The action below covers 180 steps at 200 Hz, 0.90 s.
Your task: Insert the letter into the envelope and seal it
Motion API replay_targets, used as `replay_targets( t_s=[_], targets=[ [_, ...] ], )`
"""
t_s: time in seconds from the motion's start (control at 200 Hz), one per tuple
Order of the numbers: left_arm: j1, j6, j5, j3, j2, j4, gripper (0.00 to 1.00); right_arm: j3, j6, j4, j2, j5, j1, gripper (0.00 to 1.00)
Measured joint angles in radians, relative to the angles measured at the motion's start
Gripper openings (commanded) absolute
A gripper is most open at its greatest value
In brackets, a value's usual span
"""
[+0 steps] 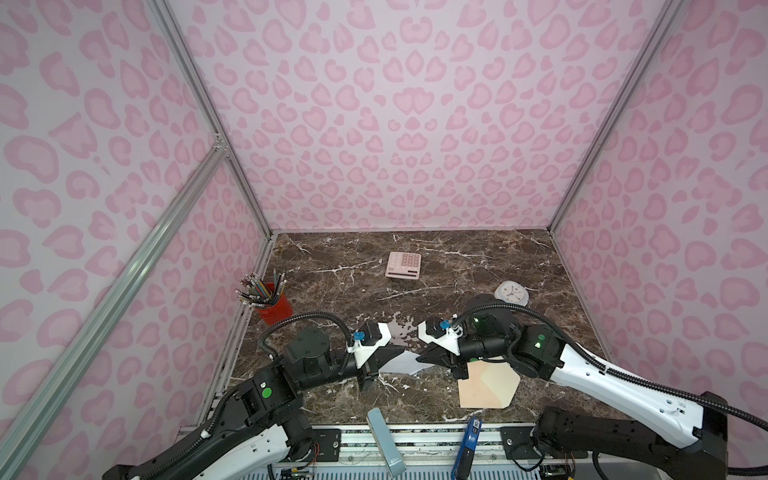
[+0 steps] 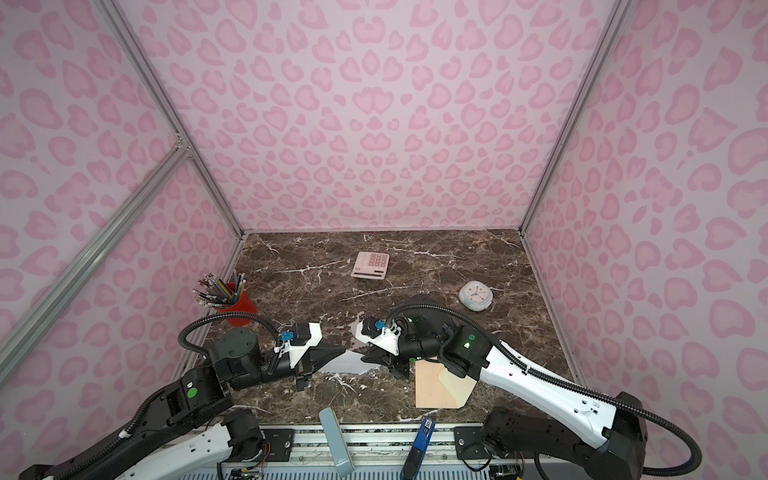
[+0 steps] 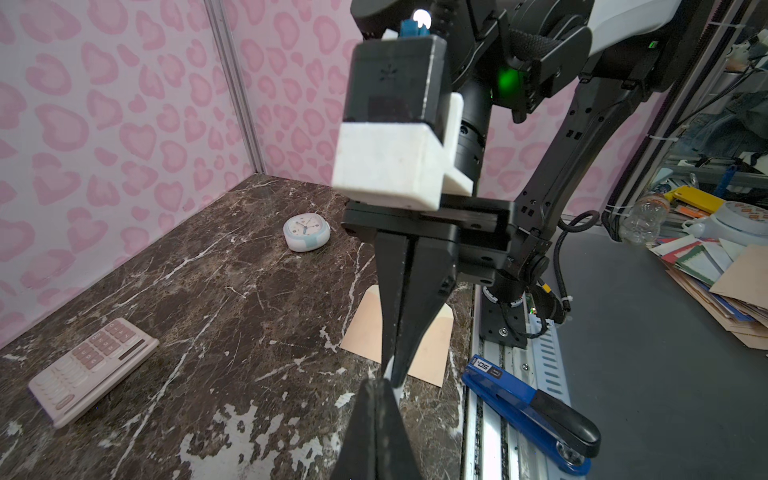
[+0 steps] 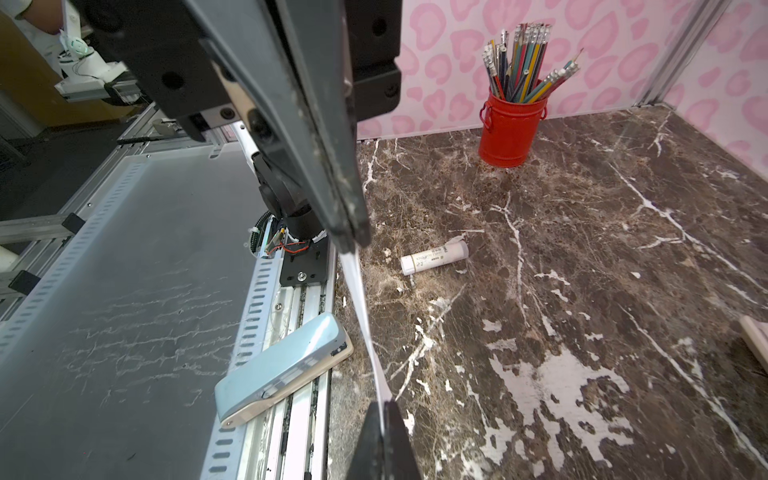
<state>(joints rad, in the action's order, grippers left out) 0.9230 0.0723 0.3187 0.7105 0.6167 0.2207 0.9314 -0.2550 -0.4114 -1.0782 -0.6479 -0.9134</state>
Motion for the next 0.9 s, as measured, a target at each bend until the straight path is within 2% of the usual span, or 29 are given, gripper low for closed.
replay_targets(
  t_s=[0.025, 0.045, 0.13, 0.155, 0.21, 0.275, 0.505, 0.545, 0.59, 0.625, 0.665, 0.75, 0.9],
  targets=[
    [0.000, 0.000, -0.001, 0.001, 0.000, 0.003, 0.04, -0.002, 0.000, 0.001, 0.001, 0.000, 0.001, 0.17],
    [0.000, 0.000, 0.000, 0.001, 0.001, 0.003, 0.04, -0.005, 0.000, 0.002, 0.002, 0.000, 0.002, 0.23],
    [0.000, 0.000, -0.006, 0.004, 0.001, 0.011, 0.04, -0.015, 0.000, -0.010, 0.006, 0.024, 0.005, 0.27],
    [0.000, 0.000, -0.008, 0.005, 0.001, 0.010, 0.04, -0.020, -0.003, -0.011, 0.007, 0.027, 0.006, 0.25],
    [0.000, 0.000, -0.008, 0.007, 0.001, 0.011, 0.04, -0.025, -0.002, -0.014, 0.009, 0.037, 0.008, 0.11],
    [0.000, 0.000, -0.008, 0.008, 0.001, 0.011, 0.04, -0.027, 0.004, -0.018, 0.009, 0.038, 0.006, 0.00],
    [0.000, 0.000, -0.008, 0.008, 0.001, 0.018, 0.04, -0.024, 0.005, -0.028, -0.002, 0.037, 0.007, 0.00],
    [0.000, 0.000, -0.011, 0.008, 0.001, 0.018, 0.13, -0.020, 0.004, -0.032, -0.004, 0.037, 0.007, 0.00],
    [0.000, 0.000, -0.022, 0.010, -0.002, 0.020, 0.28, -0.014, 0.001, -0.038, -0.004, 0.037, 0.008, 0.00],
    [0.000, 0.007, -0.037, 0.011, -0.008, 0.025, 0.46, -0.008, 0.002, -0.047, -0.004, 0.037, 0.009, 0.00],
    [0.000, 0.005, -0.042, 0.012, -0.015, 0.033, 0.54, -0.002, 0.000, -0.054, -0.004, 0.038, 0.009, 0.00],
    [0.000, 0.006, -0.056, 0.018, -0.034, 0.062, 0.64, 0.013, -0.014, -0.068, -0.003, 0.039, 0.010, 0.00],
    [0.000, 0.016, -0.058, 0.033, -0.044, 0.095, 0.69, 0.031, -0.029, -0.108, -0.004, 0.042, 0.011, 0.00]
  ],
)
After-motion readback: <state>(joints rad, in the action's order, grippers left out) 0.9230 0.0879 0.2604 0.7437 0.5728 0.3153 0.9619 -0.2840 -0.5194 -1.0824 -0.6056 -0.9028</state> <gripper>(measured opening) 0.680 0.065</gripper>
